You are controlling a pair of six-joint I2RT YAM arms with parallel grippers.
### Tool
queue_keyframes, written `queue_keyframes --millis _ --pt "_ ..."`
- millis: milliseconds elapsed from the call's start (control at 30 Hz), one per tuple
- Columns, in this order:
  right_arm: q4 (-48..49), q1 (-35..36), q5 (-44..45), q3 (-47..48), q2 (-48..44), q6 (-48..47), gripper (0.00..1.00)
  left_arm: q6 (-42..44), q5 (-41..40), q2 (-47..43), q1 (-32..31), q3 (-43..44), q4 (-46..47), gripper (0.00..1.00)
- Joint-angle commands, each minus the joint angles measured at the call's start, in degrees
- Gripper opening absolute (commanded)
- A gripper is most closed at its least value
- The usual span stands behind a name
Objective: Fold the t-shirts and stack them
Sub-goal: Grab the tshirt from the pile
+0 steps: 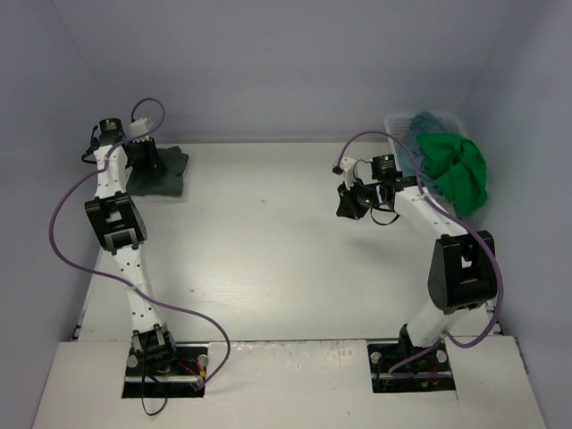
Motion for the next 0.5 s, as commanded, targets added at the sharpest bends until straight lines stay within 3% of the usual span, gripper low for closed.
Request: queue_keyframes --millis 0,467 --pt "0.04 -0.35 -1.54 0.53 -1.31 -0.72 0.00 -0.39 6.59 -1.41 0.59 3.98 -1.56 0.06" --pt "-0.22 -0.35 -1.54 0.96 -0.96 -0.54 0.00 -0.04 7.47 2.11 0.85 2.92 -3.76 0.06"
